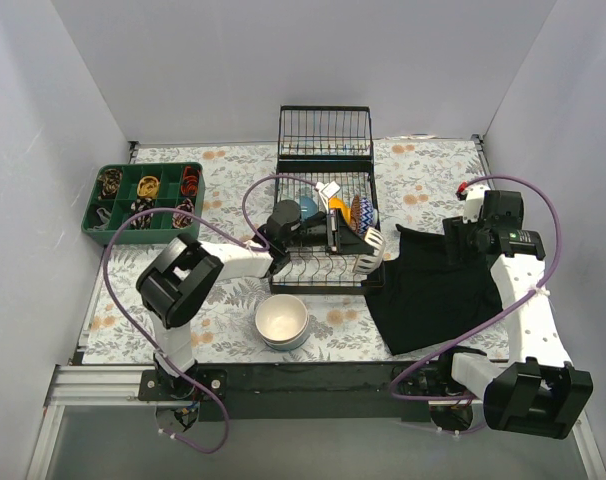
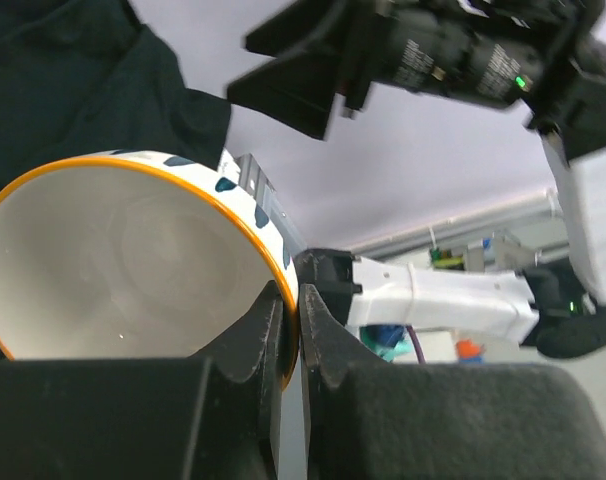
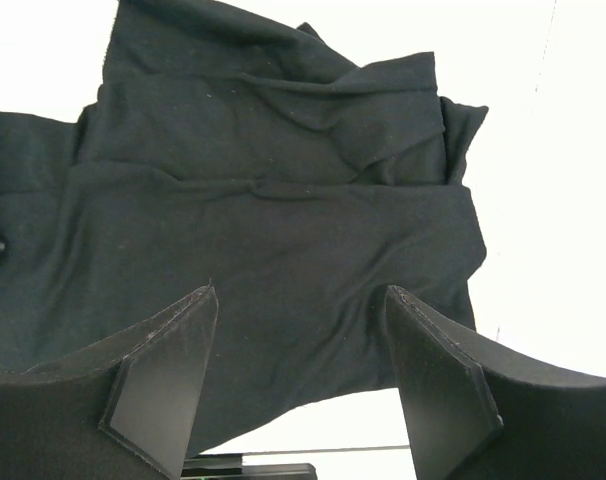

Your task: Load the bowls into the dish rack

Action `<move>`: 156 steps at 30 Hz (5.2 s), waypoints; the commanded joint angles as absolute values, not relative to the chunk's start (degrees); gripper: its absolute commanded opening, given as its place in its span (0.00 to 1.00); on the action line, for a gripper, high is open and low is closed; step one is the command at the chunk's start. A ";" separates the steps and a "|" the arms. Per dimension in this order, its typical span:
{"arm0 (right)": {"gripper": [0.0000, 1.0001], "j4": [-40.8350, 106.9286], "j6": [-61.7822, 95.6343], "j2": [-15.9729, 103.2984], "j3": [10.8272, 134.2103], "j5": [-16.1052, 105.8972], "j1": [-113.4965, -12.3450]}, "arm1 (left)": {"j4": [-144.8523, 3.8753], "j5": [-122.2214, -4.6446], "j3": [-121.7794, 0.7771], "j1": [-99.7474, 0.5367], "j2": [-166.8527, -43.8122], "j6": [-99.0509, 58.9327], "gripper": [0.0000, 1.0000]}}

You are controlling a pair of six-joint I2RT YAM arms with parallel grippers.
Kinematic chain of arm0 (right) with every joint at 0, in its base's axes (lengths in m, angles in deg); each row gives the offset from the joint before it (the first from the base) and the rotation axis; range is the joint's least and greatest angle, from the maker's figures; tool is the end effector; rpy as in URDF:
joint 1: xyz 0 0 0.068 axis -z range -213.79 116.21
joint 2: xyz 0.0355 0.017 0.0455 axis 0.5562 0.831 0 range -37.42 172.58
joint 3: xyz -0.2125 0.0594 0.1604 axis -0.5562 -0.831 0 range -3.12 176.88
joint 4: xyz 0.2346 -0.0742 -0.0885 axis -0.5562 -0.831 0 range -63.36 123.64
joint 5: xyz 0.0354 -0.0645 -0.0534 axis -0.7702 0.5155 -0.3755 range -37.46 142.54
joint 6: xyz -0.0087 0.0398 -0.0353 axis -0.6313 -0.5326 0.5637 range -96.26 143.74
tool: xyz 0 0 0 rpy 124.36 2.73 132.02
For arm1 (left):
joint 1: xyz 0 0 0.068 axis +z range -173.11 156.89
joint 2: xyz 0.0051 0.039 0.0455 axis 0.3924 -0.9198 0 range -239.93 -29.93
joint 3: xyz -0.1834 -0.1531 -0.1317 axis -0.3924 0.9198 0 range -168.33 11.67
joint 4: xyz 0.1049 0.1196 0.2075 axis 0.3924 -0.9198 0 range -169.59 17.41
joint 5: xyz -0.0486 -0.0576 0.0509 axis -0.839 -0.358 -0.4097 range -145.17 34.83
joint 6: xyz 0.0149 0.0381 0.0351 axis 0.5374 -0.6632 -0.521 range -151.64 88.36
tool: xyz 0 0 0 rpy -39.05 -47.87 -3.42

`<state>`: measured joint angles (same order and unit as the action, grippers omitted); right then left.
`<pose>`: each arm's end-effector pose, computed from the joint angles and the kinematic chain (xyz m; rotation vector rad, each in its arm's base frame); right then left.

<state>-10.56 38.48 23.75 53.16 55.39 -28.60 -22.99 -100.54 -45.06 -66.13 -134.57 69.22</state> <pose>0.2127 -0.0212 0.3008 -0.1804 2.4314 -0.2172 0.2710 -0.2876 0.2302 0.2088 -2.1206 2.1697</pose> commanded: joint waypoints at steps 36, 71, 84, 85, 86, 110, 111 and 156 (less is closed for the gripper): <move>0.75 -12.59 40.53 24.90 51.11 56.23 -26.50 | -10.46 -85.14 -45.63 -68.98 -145.68 97.04 0.00; 0.74 -12.32 41.85 31.66 54.45 55.26 -26.59 | 10.66 -89.70 -41.76 -68.99 -152.29 97.13 0.33; 0.75 -12.24 39.56 30.61 54.54 54.21 -26.50 | -37.83 -92.00 -47.63 -65.21 -137.51 70.86 0.56; 0.75 -12.15 39.21 30.61 54.54 53.60 -26.50 | -45.71 -91.91 -48.62 -64.60 -136.90 67.01 0.56; 0.75 -12.24 39.04 30.61 54.63 53.24 -26.50 | -48.92 -91.47 -49.41 -64.42 -136.54 64.63 0.57; 0.76 -11.80 42.20 28.59 56.39 37.34 -26.59 | -143.94 -102.38 -61.19 -56.42 -98.74 -40.58 0.52; 0.76 -11.80 42.02 28.67 56.39 36.81 -26.59 | -146.40 -101.24 -61.02 -56.59 -98.83 -41.82 0.52; 0.77 -11.01 40.35 20.94 50.41 38.38 -26.50 | -135.51 -86.11 -46.51 -77.86 -98.66 -39.99 0.00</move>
<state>-12.05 40.41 21.78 50.58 37.90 -26.72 -132.47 -85.91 -42.79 -77.93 -99.49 -40.00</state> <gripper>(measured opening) 0.766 0.105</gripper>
